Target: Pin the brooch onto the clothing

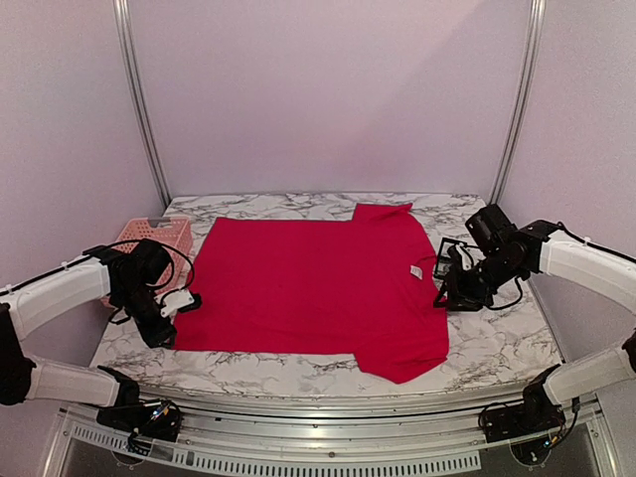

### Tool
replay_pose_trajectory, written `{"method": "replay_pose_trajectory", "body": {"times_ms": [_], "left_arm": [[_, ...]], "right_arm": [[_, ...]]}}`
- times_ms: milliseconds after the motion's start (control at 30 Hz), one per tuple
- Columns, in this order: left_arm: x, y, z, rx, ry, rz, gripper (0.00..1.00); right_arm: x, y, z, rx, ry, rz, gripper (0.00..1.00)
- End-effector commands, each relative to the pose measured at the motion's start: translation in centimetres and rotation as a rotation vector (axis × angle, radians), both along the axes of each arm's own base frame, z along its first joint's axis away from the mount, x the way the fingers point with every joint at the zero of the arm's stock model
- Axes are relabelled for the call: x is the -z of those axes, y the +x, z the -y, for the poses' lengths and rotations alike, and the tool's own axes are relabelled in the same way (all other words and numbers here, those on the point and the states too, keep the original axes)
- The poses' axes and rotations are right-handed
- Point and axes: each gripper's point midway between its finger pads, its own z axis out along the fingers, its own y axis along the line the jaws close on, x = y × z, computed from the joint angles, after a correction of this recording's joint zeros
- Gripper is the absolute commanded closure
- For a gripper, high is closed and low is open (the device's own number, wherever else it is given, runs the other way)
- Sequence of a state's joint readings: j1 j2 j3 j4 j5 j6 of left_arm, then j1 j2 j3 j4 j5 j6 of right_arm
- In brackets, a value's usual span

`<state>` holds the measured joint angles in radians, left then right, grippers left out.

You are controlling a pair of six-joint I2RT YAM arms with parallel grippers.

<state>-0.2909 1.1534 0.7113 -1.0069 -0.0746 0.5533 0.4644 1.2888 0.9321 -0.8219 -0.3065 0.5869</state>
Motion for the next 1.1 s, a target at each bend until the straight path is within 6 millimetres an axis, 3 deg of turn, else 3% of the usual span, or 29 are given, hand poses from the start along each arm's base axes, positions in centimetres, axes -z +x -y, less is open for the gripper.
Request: {"method": "replay_pose_trajectory", "body": {"times_ms": [0,67,133,267,400,533,667,700,800,900,1000,1067], "left_arm": [[-3.1,0.6,1.0,0.049,-0.048,0.058,0.36],[-4.6,1.5,1.6,0.058,-0.087,0.115,0.32],[-5.4,2.9,2.3,0.056,-0.117,0.187,0.31],[-5.4,5.9,2.2,0.016,-0.092,0.277,0.31],[-4.7,8.3,1.9,-0.022,-0.047,0.301,0.33],[-4.4,9.3,2.5,-0.029,-0.053,0.274,0.33],[-4.6,10.1,2.8,-0.016,-0.056,0.287,0.33],[-4.4,10.3,3.0,0.000,-0.054,0.278,0.33],[-3.8,10.7,3.1,0.012,-0.047,0.267,0.33],[-2.8,11.2,3.2,0.020,-0.030,0.257,0.33],[-1.6,11.9,3.1,0.027,0.009,0.259,0.33],[-0.8,12.5,2.8,0.032,0.045,0.267,0.34]], "right_arm": [[-0.4,-4.1,-5.4,-0.194,0.044,0.047,0.81],[1.2,-6.6,-7.6,-0.283,0.051,0.017,0.90],[3.6,-8.1,-8.3,-0.324,-0.004,-0.037,0.99],[7.6,-9.6,-8.3,-0.362,-0.110,-0.121,1.00],[10.2,-11.1,-6.5,-0.339,-0.176,-0.203,1.00],[11.0,-14.0,-5.4,-0.354,-0.248,-0.282,1.00],[10.5,-17.6,-6.9,-0.430,-0.208,-0.377,1.00],[9.5,-18.7,-7.6,-0.453,-0.179,-0.414,1.00],[7.6,-18.3,-8.6,-0.460,-0.155,-0.391,1.00],[4.2,-16.1,-11.1,-0.494,-0.075,-0.308,1.00],[1.5,-11.9,-12.6,-0.465,-0.016,-0.206,1.00],[1.2,-7.7,-11.4,-0.374,-0.036,-0.135,1.00]]}}
